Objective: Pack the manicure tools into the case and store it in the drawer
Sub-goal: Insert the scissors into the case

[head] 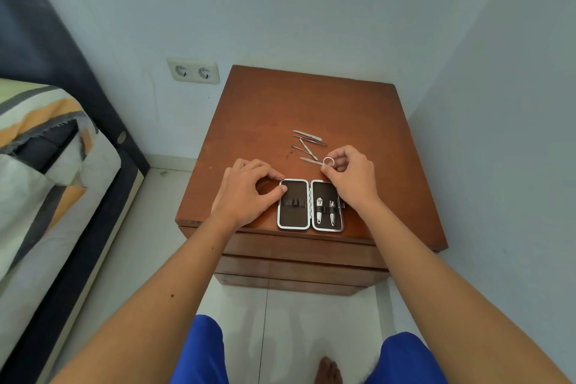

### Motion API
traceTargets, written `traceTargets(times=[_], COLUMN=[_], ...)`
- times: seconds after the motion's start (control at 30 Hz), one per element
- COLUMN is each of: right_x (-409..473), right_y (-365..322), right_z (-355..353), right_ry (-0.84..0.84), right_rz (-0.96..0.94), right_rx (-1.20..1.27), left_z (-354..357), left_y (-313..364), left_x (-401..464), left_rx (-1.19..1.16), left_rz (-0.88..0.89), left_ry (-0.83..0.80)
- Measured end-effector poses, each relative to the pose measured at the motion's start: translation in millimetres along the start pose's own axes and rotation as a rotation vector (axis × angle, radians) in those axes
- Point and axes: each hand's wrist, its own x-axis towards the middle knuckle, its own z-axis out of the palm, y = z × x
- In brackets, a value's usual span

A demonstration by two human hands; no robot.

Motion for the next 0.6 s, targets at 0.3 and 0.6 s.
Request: traceTargets(times=[0.3,0.6], right_x=[-2,2], right_y=[2,0], right_z=[-30,-44], right_ry=[-0.109,-0.335], right_rz=[0.072,0.006], right_rx=[0.490,0.290], left_z=[0,0], left_y=[-3,-1], left_x=[-2,-1], left_rx=[0.005,0.024], left_rz=[-0.010,-0.013], left_ry=[-0.005,-0.028])
